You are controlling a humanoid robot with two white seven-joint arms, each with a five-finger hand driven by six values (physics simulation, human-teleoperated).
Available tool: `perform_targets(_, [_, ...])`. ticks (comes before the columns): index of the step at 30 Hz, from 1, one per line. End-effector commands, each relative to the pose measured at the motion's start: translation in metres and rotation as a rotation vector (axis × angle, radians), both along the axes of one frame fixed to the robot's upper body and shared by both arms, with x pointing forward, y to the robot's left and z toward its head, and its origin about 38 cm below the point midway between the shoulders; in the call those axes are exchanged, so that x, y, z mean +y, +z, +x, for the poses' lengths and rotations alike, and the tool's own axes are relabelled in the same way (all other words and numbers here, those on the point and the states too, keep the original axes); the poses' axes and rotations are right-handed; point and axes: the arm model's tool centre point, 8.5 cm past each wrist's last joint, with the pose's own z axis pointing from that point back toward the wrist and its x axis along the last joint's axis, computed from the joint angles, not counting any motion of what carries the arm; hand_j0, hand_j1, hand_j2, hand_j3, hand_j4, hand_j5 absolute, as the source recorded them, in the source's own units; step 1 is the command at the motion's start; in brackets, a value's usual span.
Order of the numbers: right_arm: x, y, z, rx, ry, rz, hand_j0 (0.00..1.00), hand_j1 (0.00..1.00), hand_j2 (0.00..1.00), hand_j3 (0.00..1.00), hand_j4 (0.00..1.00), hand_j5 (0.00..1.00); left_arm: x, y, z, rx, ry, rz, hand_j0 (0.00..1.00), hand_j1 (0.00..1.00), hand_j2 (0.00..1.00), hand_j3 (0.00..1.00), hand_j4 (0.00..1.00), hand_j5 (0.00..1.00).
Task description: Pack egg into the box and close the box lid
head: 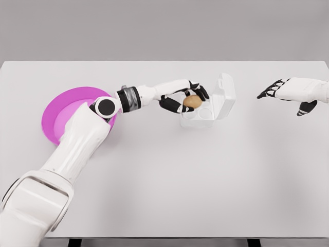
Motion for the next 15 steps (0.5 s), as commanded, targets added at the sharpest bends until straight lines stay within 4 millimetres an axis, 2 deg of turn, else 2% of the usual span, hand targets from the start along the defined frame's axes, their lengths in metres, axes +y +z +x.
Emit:
perform_targets(1, [-0.0005, 0.0007, 0.0001, -0.001, -0.003, 0.004, 1.0, 1.0, 1.0, 1.0, 1.0, 1.0, 0.0007, 0.0009, 0.0013, -0.007, 0.009, 0.002, 0.67, 0.67, 0.67, 0.67, 0.67, 0.67])
perform_targets(15, [-0.0025, 0.0006, 0.0, 0.0, -0.009, 0.004, 1.0, 1.0, 1.0, 1.0, 1.0, 1.0, 0.0008, 0.0002, 0.001, -0.005, 0.01, 0.001, 0.77, 0.77, 0.77, 0.77, 0.77, 0.77])
